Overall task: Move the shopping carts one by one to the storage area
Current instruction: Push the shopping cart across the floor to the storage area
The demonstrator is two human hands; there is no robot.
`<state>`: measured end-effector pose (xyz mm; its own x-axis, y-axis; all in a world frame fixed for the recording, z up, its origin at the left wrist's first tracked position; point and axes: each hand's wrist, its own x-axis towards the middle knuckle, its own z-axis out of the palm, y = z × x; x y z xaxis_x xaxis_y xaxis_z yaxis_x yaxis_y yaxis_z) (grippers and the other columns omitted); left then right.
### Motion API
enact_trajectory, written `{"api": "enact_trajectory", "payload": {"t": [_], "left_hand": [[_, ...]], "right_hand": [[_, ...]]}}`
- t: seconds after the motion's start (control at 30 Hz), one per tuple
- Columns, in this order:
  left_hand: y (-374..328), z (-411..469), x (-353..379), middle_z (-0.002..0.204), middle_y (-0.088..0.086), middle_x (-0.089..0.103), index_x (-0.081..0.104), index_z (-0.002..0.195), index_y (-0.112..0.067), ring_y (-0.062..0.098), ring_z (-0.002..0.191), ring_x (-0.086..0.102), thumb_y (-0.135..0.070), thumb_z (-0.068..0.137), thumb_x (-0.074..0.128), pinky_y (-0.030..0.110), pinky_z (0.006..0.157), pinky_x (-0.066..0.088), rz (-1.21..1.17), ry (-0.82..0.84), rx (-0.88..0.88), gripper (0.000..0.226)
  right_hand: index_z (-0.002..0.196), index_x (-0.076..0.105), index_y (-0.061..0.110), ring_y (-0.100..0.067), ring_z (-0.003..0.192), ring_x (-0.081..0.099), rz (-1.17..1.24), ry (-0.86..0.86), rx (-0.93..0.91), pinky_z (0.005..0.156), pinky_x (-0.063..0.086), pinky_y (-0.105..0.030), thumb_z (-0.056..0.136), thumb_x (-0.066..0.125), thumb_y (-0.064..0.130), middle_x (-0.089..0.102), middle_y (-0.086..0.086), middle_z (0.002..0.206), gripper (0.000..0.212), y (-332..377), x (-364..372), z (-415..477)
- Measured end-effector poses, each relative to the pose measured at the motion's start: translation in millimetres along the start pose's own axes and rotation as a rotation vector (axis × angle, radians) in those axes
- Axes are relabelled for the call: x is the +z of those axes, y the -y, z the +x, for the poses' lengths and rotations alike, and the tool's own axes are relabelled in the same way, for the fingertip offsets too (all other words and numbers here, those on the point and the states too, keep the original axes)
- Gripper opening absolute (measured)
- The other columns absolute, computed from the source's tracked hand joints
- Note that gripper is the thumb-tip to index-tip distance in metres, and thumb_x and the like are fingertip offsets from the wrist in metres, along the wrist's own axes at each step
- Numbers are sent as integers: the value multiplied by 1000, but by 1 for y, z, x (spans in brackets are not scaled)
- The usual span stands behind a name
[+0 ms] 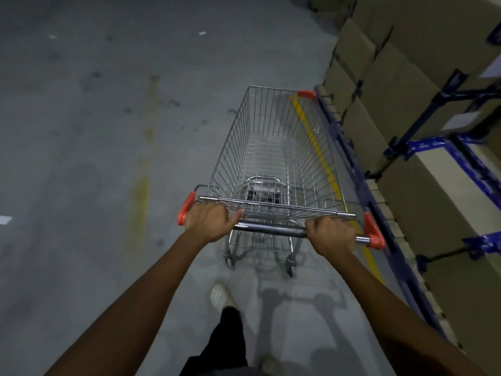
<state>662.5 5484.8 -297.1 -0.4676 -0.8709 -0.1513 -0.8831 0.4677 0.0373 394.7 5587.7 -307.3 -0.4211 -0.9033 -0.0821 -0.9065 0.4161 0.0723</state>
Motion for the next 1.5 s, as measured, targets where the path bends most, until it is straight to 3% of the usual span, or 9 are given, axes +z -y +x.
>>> {"api": "enact_trajectory", "payload": {"t": [0.2,0.33,0.5,0.7,1.07,1.2,1.5], "left_hand": [[56,94,-16,61,-3,55,61,61,-19,14,60,52,-75,94,13,33,68,34,-14,-11,-26,81],[87,156,-29,66,-2,61,69,69,-19,10,58,49,-81,88,9,34,72,37,-43,44,-30,88],[131,235,-42,61,-3,58,67,66,-20,10,57,55,-92,77,3,32,68,44,-24,62,10,97],[174,338,-57,67,-6,61,71,73,-23,10,60,54,-98,66,-6,29,64,40,17,27,34,108],[225,553,-96,70,-4,63,68,71,-22,15,68,60,-94,75,14,33,67,42,32,31,-42,90],[241,624,-106,69,-5,62,64,65,-21,15,67,60,-96,73,11,34,68,45,15,37,-66,92],[294,780,-132,62,-5,60,64,62,-20,11,58,56,-96,72,10,30,60,35,25,1,-98,94]], "right_hand": [[74,68,16,-23,62,54,59,-20,-52,61,37,-29,96,37,47,58,-3,69,49,45,-10,114],[76,68,18,-24,64,50,73,-9,-82,62,35,-30,97,39,44,61,-4,73,45,75,-23,188],[75,68,17,-28,74,65,77,-37,-108,61,35,-30,95,39,44,67,-8,78,45,111,-31,278],[71,66,17,-23,62,48,65,-31,-97,60,34,-29,95,42,43,59,-4,70,43,149,-44,387],[74,71,15,-29,73,66,83,-73,-189,61,35,-29,95,41,41,70,-10,76,45,191,-64,624],[77,72,15,-29,76,67,96,-62,-226,61,35,-29,96,41,41,71,-10,80,45,203,-75,700],[74,68,15,-28,75,67,75,-31,-246,61,38,-29,96,40,43,70,-9,79,46,251,-94,868]]}}
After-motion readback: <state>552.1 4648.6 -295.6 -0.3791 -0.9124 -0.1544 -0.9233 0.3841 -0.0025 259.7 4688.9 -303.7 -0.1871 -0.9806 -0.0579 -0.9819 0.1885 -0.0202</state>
